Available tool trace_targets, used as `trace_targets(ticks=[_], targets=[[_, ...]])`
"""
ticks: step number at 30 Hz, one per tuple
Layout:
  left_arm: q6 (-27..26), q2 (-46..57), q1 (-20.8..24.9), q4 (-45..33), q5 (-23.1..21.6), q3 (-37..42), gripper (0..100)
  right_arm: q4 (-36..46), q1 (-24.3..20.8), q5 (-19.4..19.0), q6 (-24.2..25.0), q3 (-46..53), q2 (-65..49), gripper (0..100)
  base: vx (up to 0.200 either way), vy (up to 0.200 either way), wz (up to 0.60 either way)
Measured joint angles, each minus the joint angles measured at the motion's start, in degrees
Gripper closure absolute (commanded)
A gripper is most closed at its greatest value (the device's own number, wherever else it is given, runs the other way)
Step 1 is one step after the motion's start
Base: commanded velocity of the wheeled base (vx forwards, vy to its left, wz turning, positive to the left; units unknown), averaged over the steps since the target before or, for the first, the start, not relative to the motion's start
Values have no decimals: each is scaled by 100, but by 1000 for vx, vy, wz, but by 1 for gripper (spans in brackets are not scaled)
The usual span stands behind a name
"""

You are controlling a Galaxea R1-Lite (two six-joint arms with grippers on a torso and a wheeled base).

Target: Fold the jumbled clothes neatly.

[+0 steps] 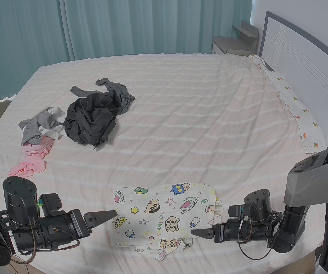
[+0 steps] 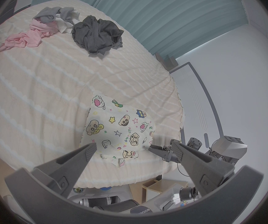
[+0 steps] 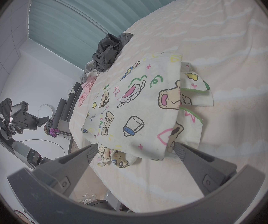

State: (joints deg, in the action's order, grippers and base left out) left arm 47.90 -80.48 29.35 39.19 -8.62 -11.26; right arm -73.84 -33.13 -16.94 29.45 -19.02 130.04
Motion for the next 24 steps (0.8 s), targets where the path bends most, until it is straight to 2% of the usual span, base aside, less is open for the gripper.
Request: trace_targets(ticks=[2,8,24], targets=[[2,0,0,-2,0,-4,0,0,0,1,-1,-7,4,0,0,0,0],[128,-9,0,121,0,-20,0,-4,-7,1,0,-22,32,0,-200,0,0],[115,-22,0,197,-7,44,0,-1128,21,39,-9,-16,456,0,0,0,0]])
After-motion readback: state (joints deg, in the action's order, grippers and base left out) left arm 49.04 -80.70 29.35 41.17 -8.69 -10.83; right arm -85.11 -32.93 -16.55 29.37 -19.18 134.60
